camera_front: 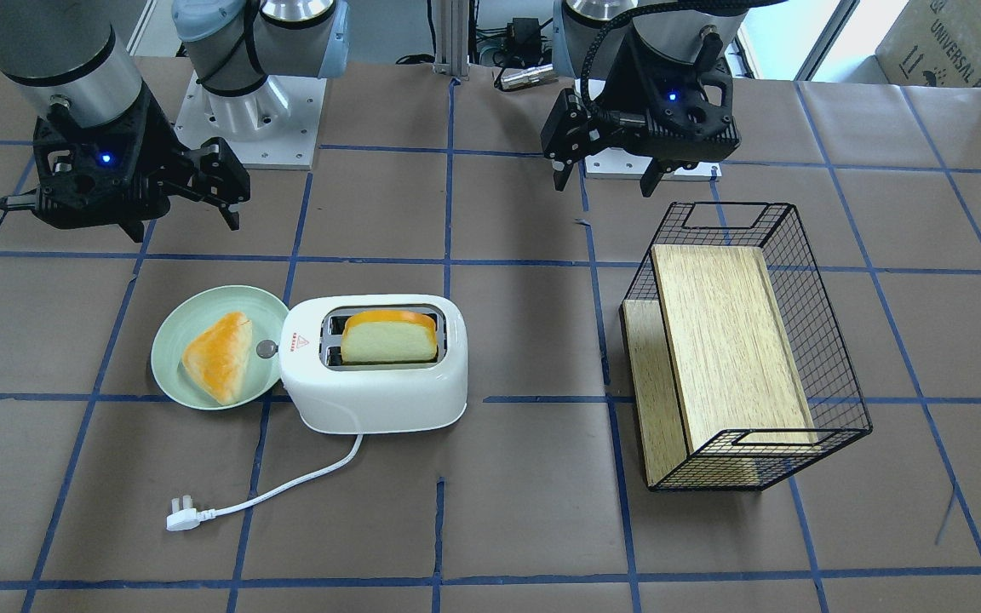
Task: Press toaster with right arm
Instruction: 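Move the right gripper above the toaster's lever near the plate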
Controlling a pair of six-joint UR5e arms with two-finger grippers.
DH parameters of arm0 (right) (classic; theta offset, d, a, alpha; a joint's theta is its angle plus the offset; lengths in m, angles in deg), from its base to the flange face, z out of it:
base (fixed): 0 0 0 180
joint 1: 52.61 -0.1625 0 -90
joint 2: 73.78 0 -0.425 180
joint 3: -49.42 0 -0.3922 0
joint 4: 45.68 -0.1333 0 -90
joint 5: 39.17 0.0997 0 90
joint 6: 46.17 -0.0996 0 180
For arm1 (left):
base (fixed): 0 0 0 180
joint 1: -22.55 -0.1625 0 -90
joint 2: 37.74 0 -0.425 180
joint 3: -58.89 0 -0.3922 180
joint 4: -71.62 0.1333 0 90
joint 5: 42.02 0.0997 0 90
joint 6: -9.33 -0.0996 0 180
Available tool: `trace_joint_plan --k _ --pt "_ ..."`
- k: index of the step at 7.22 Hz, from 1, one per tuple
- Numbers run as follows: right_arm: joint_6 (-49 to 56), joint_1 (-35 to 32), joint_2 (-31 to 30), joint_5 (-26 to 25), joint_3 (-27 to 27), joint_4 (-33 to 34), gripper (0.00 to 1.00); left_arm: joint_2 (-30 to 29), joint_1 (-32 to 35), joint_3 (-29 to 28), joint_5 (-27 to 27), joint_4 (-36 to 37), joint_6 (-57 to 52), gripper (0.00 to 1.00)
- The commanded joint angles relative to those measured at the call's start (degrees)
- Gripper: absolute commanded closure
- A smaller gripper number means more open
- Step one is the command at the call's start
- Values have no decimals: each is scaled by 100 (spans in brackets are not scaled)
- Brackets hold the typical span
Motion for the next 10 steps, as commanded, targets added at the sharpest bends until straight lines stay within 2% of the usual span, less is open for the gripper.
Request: trace_joint_plan --k 1,7,8,10 --pt "-25 20 -14 4 7 -21 0 0 -1 0 0 0 3 0" --pt "124 -24 4 13 -10 5 0 0 8 0 0 0 3 0" --pt "1064 -24 91 22 -36 66 0 0 0 0 0 0 3 0" --pt "3627 -24 547 -40 -37 819 0 0 8 0 0 0 3 0"
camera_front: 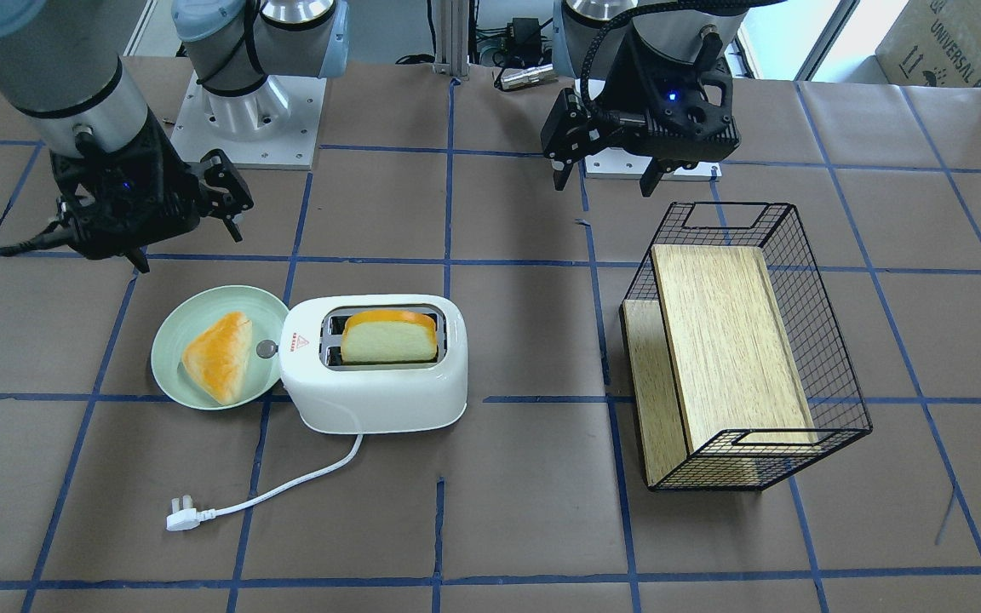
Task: Press toaster with right arm
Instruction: 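Move the right gripper above the toaster's lever near the plate, then lower the closed right gripper onto the toaster's lever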
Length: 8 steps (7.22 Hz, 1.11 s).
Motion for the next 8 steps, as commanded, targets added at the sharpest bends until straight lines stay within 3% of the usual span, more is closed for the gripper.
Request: trace_joint_plan --k 1,3,5,7,8 --pt "3124 -1 325 -27 -4 581 0 0 -6 0 -5 0 0 0" --pt "4680 -18 615 -19 -12 1292 0 0 -6 0 3 0 0 0" --pt "4941 -53 783 43 -47 1365 0 0 3 0 3 0 0 0" --pt "5237 -141 809 531 -694 1959 6 0 3 0 3 0 0 0" --pt "5423 -141 774 579 -1194 2807 15 0 -6 -9 3 0 0 0"
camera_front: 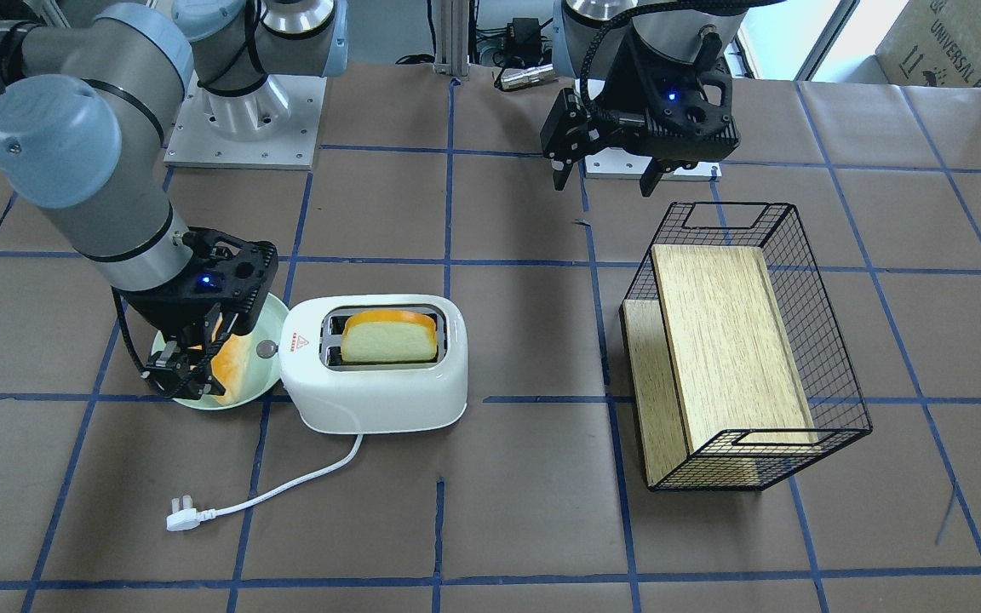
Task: Press toaster with right arm
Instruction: 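Lower the closed right gripper onto the toaster's lever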
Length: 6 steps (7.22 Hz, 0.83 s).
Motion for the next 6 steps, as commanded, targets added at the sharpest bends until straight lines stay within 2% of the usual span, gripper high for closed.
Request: trace_joint_plan --k 1,2,5,6 --pt "366 -19 -21 161 -699 1048 35 0 2 1 2 0 0 0" --pt "576 -19 -13 91 -692 1059 52 0 -7 1 2 0 0 0" --pt "754 -10 -21 82 -744 937 75 0 -7 1 2 0 0 0" --pt "815 -10 -21 82 -736 823 79 0 2 1 2 0 0 0"
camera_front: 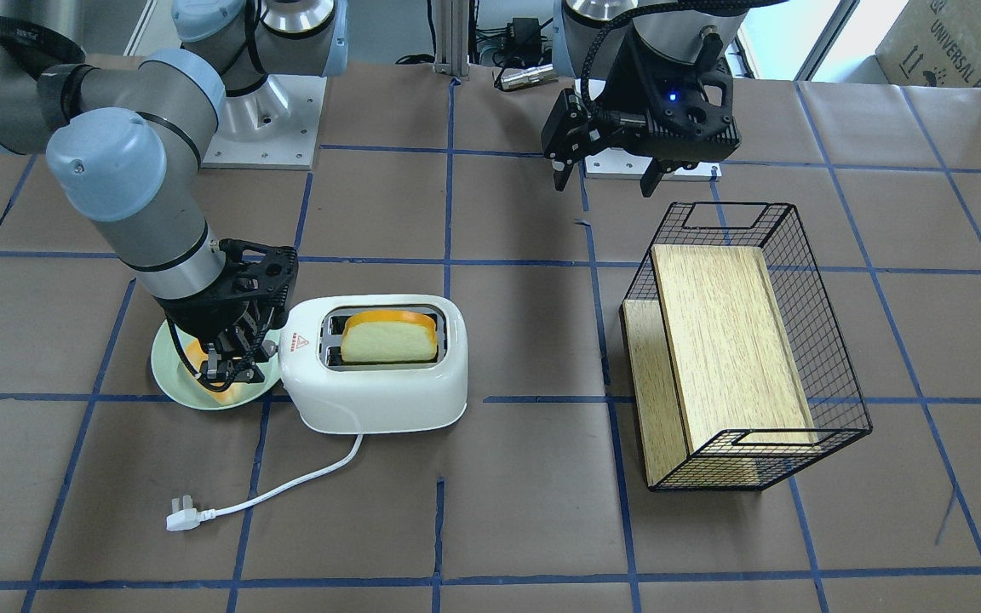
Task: Press toaster with right arm
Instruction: 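Lower the closed right gripper onto the toaster's lever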
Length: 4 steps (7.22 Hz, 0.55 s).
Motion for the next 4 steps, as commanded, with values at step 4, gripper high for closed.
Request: trace_joint_plan --k 4 --pt "114 1 -10 -1 59 -300 83 0 -3 0 0 0 0 0"
